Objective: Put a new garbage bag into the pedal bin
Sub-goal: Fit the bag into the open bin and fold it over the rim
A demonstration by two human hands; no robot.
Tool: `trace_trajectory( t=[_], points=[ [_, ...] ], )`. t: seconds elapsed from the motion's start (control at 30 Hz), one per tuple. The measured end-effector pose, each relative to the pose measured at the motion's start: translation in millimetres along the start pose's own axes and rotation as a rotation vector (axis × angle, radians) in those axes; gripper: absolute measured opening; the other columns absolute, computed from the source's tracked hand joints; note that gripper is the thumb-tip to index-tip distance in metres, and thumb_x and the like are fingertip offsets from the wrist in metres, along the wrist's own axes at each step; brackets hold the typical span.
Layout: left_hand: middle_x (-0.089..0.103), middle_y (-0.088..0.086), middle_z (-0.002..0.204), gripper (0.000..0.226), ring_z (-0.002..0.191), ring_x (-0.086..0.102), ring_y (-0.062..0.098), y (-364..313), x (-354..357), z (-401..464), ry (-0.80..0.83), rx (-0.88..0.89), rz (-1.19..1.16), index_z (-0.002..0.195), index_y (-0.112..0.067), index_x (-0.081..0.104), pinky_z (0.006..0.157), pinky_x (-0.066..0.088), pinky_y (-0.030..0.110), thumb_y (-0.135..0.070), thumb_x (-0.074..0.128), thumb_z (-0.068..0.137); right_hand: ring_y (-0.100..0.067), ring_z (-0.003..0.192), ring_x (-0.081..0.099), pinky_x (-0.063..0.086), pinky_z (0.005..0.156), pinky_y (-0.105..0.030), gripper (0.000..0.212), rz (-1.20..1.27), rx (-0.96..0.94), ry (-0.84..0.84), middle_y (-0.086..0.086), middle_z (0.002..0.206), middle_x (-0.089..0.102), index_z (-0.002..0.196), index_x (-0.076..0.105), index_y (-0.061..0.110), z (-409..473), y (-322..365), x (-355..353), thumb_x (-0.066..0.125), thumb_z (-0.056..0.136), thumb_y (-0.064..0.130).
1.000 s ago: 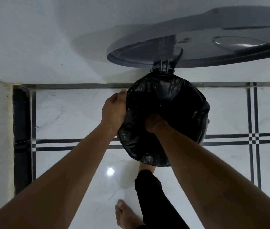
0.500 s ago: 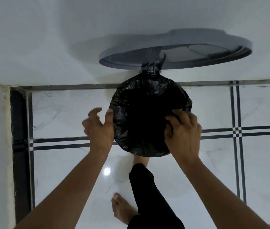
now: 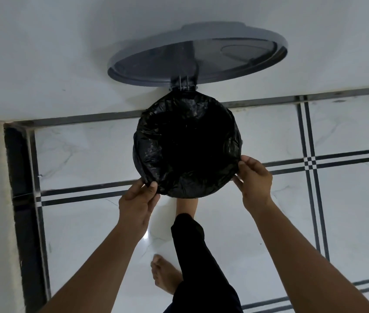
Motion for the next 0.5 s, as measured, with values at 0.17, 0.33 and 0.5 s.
trace_trajectory(
  t=[0.17, 0.33, 0.5],
  points=[
    [0.077, 0.003, 0.103, 0.028, 0.099, 0.074, 0.011, 11, -9, 5, 0.028, -0.033, -0.094, 0.115, -0.009, 0.073, 0.085, 0.061, 0.023, 0.008, 0.062, 0.096, -0.022, 0.096, 0.073, 0.060, 0.084, -0.032, 0.021, 0.019, 0.063, 0.097, -0.011, 0.106, 0.076, 0.115, 0.072, 0.005, 7, -2, -2, 0.056, 0.102, 0.000],
    [0.076, -0.001, 0.095, 0.013, 0.088, 0.071, 0.014, 10, -16, 11, -0.083, -0.048, 0.027, 0.101, -0.017, 0.075, 0.082, 0.055, 0.030, -0.006, 0.071, 0.095, -0.018, 0.099, 0.072, 0.055, 0.100, -0.037, 0.024, -0.024, 0.201, 0.127, -0.003, 0.104, 0.078, 0.110, 0.077, 0.013, 13, 0, 6, 0.060, 0.098, 0.002],
    [0.072, 0.003, 0.085, 0.023, 0.071, 0.067, 0.009, -3, -13, 20, -0.119, -0.031, 0.117, 0.116, -0.001, 0.072, 0.066, 0.057, 0.019, -0.003, 0.070, 0.093, -0.025, 0.093, 0.064, 0.056, 0.093, -0.038, 0.014, 0.231, 0.387, 0.164, -0.009, 0.106, 0.067, 0.100, 0.071, 0.008, 17, -2, 8, 0.060, 0.095, 0.014]
  ],
)
Point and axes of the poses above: each hand's wrist, its own z-axis towards the middle knuckle, its own x-axis out of the palm, y = z × x, the point moved 6 cm from there along z, towards the middle knuckle
